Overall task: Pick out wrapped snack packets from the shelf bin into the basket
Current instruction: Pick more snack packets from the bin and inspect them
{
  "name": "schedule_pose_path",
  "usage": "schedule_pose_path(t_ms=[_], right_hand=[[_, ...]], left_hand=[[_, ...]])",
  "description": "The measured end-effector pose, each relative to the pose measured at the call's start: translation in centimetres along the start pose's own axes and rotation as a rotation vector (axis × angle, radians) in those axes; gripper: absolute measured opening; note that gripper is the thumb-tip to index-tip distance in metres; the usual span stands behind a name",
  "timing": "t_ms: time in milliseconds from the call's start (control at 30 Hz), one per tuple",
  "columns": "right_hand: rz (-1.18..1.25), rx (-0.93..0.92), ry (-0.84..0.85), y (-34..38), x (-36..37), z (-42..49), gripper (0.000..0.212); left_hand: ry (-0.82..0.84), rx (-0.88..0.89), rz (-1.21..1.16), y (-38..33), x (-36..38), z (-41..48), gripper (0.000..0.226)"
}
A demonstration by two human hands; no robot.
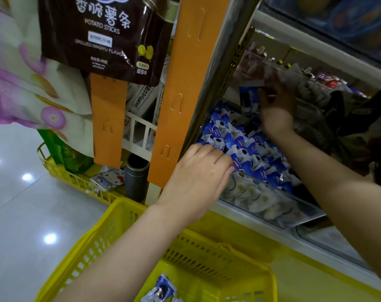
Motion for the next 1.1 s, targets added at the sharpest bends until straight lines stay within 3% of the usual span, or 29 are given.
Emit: schedule_pose_path(t_ms=[100, 233, 400, 500, 633, 833, 967, 1100], right_hand=[[0.133, -0.106, -0.019, 2.8, -3.0, -3.7, 0.023], [0.324, -0.19, 0.015, 5.3, -6.8, -8.7, 0.006], [0.468, -0.267, 0.002, 6.9, -11.2, -14.9, 0.007], [0.607, -0.163, 0.127, 5.7, -10.4, -17.6, 0.01], [0.827, 0.167, 0.361, 2.7, -6.0, -21.9, 0.013], [0.893, 0.434, 0.677, 1.1, -0.1, -27.9, 0.011], [0.706, 0.278, 0.661, 1.2, 0.7, -28.4, 0.017], [0.6, 0.111, 0.636, 1.7, 0.7, -28.4, 0.026]], left_hand=[[-0.014, -0.015, -0.092, -0.4, -0.2, -1.1, 0.031], [-0.18, -0.059, -0.162, -0.9, -2.2, -3.4, 0.028], [-0.242, -0.317, -0.443, 0.5, -2.3, -5.9, 0.023], [-0.23, -0.412, -0.79, 0.5, -0.9, -7.6, 0.025], [-0.129, -0.571, -1.206, -0.4, 2.1, -9.4, 0.033], [-0.103, -0.785, -1.235, 0.8, 4.2, -11.7, 0.011], [-0.023, -0.805, -1.164, 1.5, 5.0, -12.6, 0.007], [0.005, -0.827, -1.118, 2.2, 5.5, -13.5, 0.017]])
Point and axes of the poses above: each hand's wrist, its own z-axis towards the middle knuckle, its own x-axis out of the palm, y = z × x, the point moved 10 cm from there along z, towards the middle knuckle, and after that the axes turned 10 degrees about -z, right-handed, at the moved point
